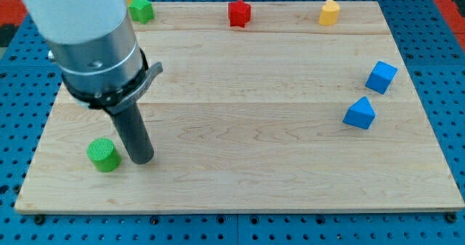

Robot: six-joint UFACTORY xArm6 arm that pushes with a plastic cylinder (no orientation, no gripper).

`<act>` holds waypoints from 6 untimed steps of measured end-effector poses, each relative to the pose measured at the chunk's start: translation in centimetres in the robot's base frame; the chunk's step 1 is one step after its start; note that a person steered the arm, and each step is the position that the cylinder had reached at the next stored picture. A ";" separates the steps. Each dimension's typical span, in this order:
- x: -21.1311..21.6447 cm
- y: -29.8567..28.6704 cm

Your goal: Point your arm at the blue triangle

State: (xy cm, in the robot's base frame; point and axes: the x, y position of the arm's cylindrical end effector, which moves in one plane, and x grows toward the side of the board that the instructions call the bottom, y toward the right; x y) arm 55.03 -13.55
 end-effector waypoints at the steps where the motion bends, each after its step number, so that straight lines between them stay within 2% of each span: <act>1: 0.6 -3.1; 3: 1.0 -1.4; 6: 3.5 4.3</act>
State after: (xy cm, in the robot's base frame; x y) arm 58.50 -9.23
